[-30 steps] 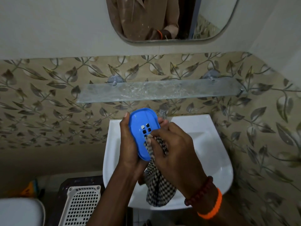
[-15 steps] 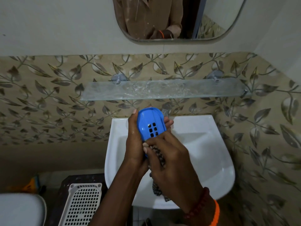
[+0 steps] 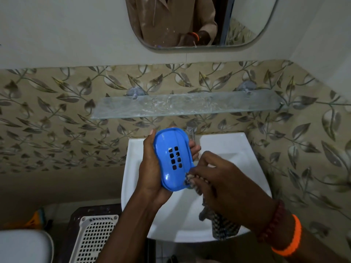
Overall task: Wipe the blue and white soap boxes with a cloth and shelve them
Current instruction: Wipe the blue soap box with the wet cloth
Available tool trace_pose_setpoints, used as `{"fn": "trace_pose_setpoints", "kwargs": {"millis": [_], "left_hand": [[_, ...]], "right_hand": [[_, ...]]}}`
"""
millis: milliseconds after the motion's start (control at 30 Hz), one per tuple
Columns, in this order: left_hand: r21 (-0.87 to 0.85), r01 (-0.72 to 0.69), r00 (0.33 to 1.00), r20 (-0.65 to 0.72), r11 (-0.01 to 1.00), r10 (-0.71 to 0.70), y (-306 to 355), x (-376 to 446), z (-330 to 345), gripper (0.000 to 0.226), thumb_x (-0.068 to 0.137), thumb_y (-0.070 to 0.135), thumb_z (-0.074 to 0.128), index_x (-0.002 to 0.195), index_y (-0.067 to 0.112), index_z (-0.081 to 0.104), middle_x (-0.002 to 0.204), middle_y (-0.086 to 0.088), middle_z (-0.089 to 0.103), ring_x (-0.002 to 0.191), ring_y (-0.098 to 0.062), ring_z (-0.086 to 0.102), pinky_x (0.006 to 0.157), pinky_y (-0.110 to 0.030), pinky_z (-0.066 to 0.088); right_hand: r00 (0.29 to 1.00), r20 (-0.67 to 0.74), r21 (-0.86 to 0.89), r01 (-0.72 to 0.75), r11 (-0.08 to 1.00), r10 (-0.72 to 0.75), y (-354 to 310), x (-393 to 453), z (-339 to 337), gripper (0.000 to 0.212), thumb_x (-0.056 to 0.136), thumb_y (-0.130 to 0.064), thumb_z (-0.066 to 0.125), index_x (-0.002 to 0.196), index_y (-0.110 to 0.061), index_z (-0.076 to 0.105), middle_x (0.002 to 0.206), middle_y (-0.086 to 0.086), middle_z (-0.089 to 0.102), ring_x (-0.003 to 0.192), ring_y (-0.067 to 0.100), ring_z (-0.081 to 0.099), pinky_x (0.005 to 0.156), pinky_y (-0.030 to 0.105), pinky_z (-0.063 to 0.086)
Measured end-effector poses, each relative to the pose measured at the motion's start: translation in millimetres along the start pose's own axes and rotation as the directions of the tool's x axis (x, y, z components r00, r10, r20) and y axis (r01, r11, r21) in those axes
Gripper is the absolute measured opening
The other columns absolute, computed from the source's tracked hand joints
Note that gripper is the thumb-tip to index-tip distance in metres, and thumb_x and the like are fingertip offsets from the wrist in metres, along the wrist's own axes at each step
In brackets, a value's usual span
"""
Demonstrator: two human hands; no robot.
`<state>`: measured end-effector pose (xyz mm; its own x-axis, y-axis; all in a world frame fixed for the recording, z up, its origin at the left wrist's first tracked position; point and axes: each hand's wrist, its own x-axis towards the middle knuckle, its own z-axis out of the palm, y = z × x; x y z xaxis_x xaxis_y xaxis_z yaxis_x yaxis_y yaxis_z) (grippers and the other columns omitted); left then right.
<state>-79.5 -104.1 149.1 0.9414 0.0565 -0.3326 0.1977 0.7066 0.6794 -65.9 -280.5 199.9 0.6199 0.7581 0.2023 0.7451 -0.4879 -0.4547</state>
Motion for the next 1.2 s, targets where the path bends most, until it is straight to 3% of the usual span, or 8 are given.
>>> {"fn": "trace_pose_setpoints", "kwargs": {"millis": [267, 433, 533, 667, 800, 933, 1067, 1200], "left_hand": [[0.028, -0.057, 0.998, -0.01, 0.998, 0.057, -14, -10, 4, 0.066, 0.079, 0.074, 0.056, 0.103, 0.018, 0.082, 0.099, -0.009, 0.076, 0.084, -0.023, 0.074, 0.078, -0.04, 0.061], [0.105, -0.093, 0.995, -0.016, 0.99, 0.095, 5, -9, 10, 0.084, 0.081, 0.076, 0.048, 0.123, 0.009, 0.075, 0.122, -0.018, 0.076, 0.111, -0.028, 0.075, 0.082, -0.038, 0.065], [0.104, -0.098, 0.995, -0.016, 0.99, 0.101, 5, -10, 13, 0.089, 0.079, 0.077, 0.046, 0.126, 0.006, 0.073, 0.123, -0.018, 0.075, 0.116, -0.028, 0.073, 0.087, -0.04, 0.063], [0.124, -0.157, 0.987, 0.006, 0.98, 0.158, -4, -8, 16, 0.068, 0.08, 0.074, 0.05, 0.1, 0.019, 0.082, 0.095, -0.006, 0.079, 0.08, -0.02, 0.075, 0.072, -0.036, 0.061], [0.126, -0.159, 0.987, -0.006, 0.979, 0.161, -9, -9, 15, 0.058, 0.085, 0.073, 0.051, 0.088, 0.024, 0.081, 0.084, -0.004, 0.072, 0.073, -0.018, 0.07, 0.069, -0.035, 0.059], [0.139, -0.146, 0.987, -0.045, 0.979, 0.154, -3, -7, 17, 0.077, 0.085, 0.076, 0.046, 0.117, 0.014, 0.078, 0.113, -0.014, 0.079, 0.101, -0.024, 0.078, 0.083, -0.04, 0.062], [0.035, -0.127, 0.989, -0.066, 0.991, 0.129, -4, -6, 16, 0.089, 0.082, 0.076, 0.045, 0.126, 0.004, 0.073, 0.128, -0.02, 0.073, 0.121, -0.028, 0.07, 0.098, -0.041, 0.054], [-0.078, -0.067, 0.997, -0.044, 0.995, 0.063, -14, -5, 20, 0.094, 0.084, 0.076, 0.048, 0.127, -0.005, 0.069, 0.139, -0.026, 0.065, 0.128, -0.032, 0.065, 0.108, -0.039, 0.053]], "right_hand": [[0.996, -0.083, -0.198, -0.006, 0.98, -0.01, 11, 20, -13, 0.015, 0.1, -0.016, 0.05, 0.099, -0.009, 0.063, 0.101, 0.003, 0.05, 0.058, 0.02, 0.057, 0.057, 0.035, 0.055], [0.97, 0.238, -0.185, 0.087, 0.979, -0.041, -9, 4, 0, 0.019, 0.096, -0.022, 0.057, 0.113, -0.014, 0.06, 0.123, 0.008, 0.055, 0.095, 0.014, 0.063, 0.079, 0.025, 0.057], [0.994, 0.097, -0.113, 0.06, 0.992, -0.049, -11, 4, -8, 0.009, 0.08, -0.009, 0.078, 0.085, -0.006, 0.071, 0.085, 0.008, 0.066, 0.073, 0.017, 0.064, 0.058, 0.031, 0.06], [0.995, -0.093, -0.171, 0.004, 0.985, -0.02, 1, 19, -15, 0.007, 0.092, -0.005, 0.062, 0.093, 0.001, 0.067, 0.09, 0.013, 0.057, 0.066, 0.026, 0.059, 0.057, 0.041, 0.055], [0.997, -0.054, -0.303, 0.028, 0.953, -0.046, 6, 22, -16, 0.019, 0.103, -0.012, 0.041, 0.101, -0.006, 0.059, 0.1, 0.01, 0.052, 0.068, 0.023, 0.058, 0.06, 0.036, 0.054], [0.994, 0.105, -0.239, 0.059, 0.969, -0.035, -5, 5, 4, 0.021, 0.104, -0.021, 0.037, 0.117, -0.014, 0.051, 0.125, 0.007, 0.049, 0.093, 0.017, 0.06, 0.078, 0.026, 0.053], [0.999, 0.022, 0.047, -0.028, 0.999, 0.027, -12, 2, -4, 0.005, 0.091, -0.017, 0.066, 0.091, -0.013, 0.067, 0.094, 0.002, 0.062, 0.079, 0.013, 0.061, 0.07, 0.03, 0.056], [0.999, -0.052, 0.192, 0.027, 0.981, -0.017, -24, 3, 6, 0.008, 0.096, -0.019, 0.06, 0.095, -0.016, 0.067, 0.095, -0.004, 0.057, 0.083, 0.009, 0.06, 0.074, 0.027, 0.053]]}}
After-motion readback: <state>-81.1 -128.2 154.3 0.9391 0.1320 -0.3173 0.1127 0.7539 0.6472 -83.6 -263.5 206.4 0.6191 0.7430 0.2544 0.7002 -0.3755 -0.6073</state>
